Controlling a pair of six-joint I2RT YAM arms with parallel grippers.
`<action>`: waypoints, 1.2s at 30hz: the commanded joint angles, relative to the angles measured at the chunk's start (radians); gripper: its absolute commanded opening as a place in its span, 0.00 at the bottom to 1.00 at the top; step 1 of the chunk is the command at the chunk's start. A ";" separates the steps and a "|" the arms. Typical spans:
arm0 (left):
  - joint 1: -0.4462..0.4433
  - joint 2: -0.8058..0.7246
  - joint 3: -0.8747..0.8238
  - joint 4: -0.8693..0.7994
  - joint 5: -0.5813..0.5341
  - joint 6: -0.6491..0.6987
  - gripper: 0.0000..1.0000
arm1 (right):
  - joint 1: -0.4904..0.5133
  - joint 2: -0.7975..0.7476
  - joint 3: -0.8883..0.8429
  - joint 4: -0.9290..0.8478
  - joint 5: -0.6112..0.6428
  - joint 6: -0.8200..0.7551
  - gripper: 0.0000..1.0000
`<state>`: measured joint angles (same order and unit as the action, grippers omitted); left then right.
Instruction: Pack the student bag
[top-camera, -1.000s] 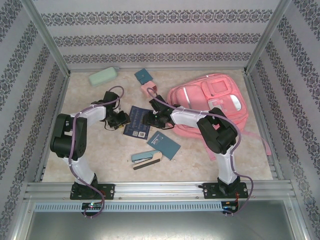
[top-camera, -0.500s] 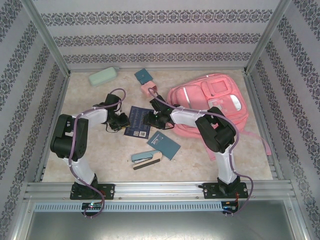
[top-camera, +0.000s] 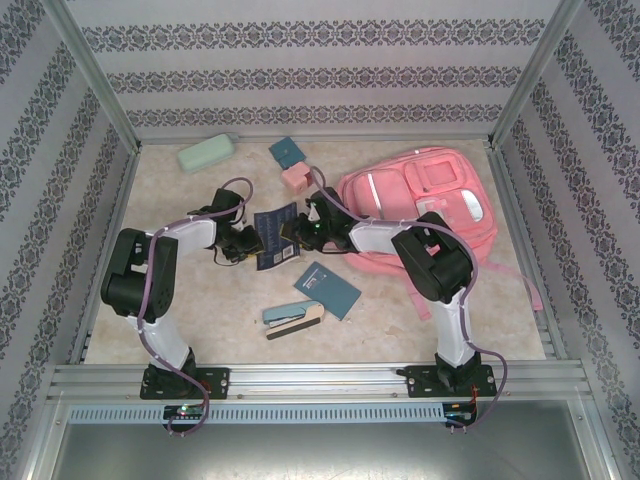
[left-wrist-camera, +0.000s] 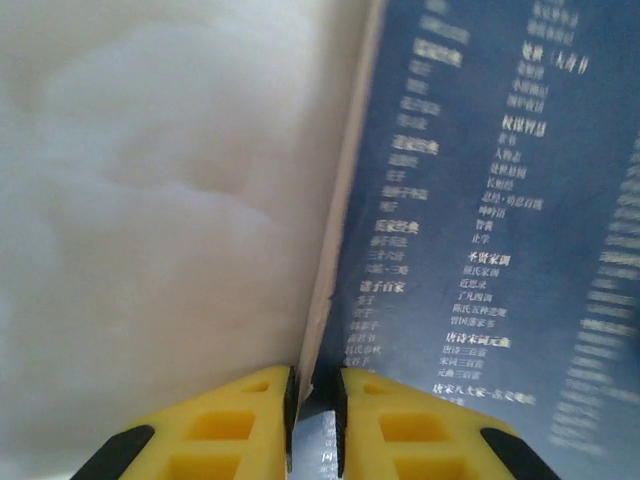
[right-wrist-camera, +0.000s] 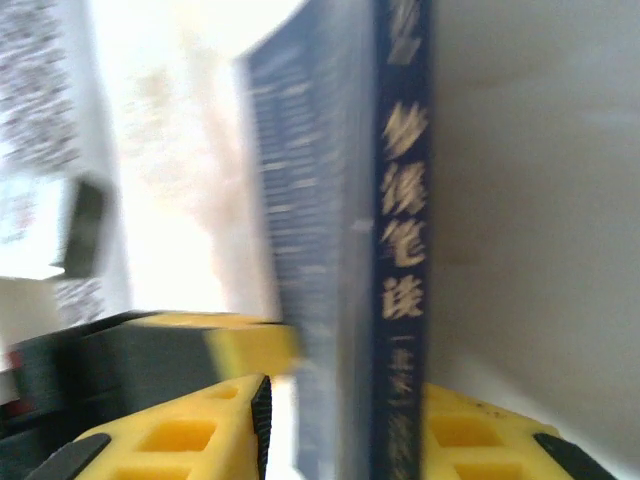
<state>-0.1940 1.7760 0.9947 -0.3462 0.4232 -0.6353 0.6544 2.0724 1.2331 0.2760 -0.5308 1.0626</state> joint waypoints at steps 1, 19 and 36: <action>-0.030 0.043 -0.008 -0.013 0.052 0.011 0.20 | 0.032 -0.016 0.006 0.185 -0.131 0.037 0.35; 0.056 -0.114 0.006 0.133 0.223 -0.156 0.54 | -0.076 -0.233 -0.041 -0.075 -0.010 -0.130 0.00; 0.070 -0.076 0.052 0.902 0.501 -0.687 0.84 | -0.208 -0.414 0.000 0.032 -0.211 -0.016 0.00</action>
<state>-0.1230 1.6798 1.0264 0.3729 0.8677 -1.2118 0.4450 1.6932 1.1961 0.2321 -0.6792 1.0145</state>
